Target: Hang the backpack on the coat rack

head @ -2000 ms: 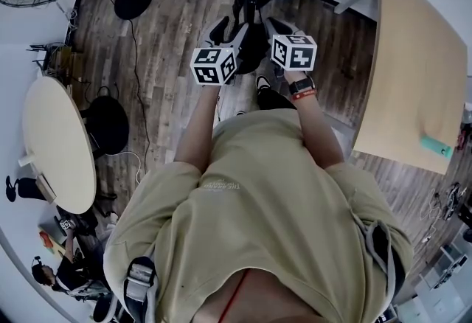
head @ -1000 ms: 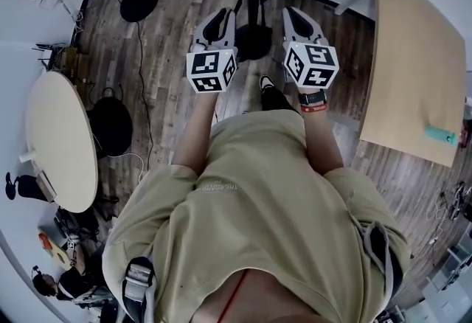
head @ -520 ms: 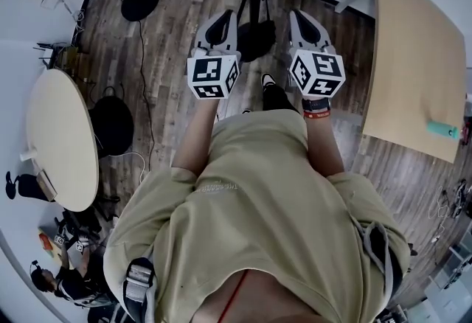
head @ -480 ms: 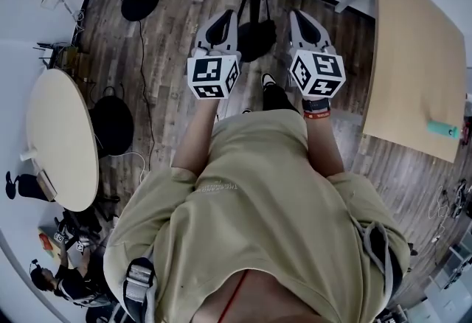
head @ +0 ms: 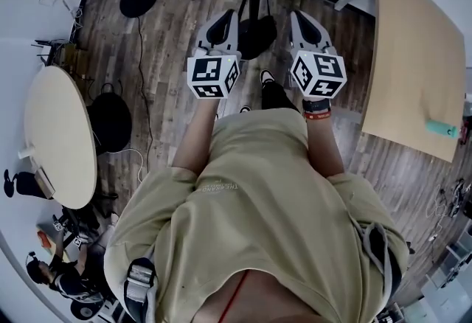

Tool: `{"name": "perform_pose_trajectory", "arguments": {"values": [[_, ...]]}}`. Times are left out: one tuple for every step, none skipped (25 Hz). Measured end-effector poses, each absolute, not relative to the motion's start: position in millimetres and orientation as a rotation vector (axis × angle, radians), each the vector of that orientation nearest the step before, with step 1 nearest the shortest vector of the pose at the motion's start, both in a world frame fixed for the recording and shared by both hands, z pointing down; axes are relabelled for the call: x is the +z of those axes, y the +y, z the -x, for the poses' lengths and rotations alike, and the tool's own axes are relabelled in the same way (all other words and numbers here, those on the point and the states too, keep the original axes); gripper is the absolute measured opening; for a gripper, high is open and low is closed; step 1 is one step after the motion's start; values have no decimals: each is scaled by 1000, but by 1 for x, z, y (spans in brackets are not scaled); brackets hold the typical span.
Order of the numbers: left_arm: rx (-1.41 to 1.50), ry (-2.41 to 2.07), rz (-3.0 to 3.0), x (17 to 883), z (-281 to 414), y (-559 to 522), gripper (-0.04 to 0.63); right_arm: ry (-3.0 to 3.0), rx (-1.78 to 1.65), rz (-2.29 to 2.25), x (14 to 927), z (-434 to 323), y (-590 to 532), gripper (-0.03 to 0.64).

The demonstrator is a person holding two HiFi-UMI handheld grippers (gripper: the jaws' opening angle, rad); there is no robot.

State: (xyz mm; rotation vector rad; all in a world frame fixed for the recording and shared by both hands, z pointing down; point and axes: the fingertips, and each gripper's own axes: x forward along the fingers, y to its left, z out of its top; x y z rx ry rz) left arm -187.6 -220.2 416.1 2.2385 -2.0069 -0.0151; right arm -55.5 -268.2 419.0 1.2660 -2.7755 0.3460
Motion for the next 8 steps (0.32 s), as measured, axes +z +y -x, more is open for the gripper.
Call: {"name": "perform_pose_trajectory", "arguments": {"values": [[-25, -2007, -2229, 417, 189, -221, 25, -2772, 348, -1262, 420, 57, -270, 15], [-39, -2006, -2220, 417, 192, -222, 25, -2770, 351, -1256, 421, 58, -272, 15], [-56, -2002, -2212, 417, 194, -224, 24, -2768, 354, -1250, 422, 60, -274, 15], [-72, -1995, -2207, 417, 195, -226, 23, -2767, 359, -1244, 422, 62, -278, 15], [-85, -1987, -2205, 417, 196, -230, 23, -2765, 365, -1240, 423, 63, -282, 15], [-91, -1979, -2205, 418, 196, -234, 23, -2763, 370, -1236, 425, 64, -288, 15], [-92, -1970, -2205, 420, 196, -239, 23, -2760, 376, -1234, 427, 64, -294, 15], [-92, -1961, -2206, 422, 195, -244, 23, -2758, 382, -1232, 429, 65, -301, 15]]}}
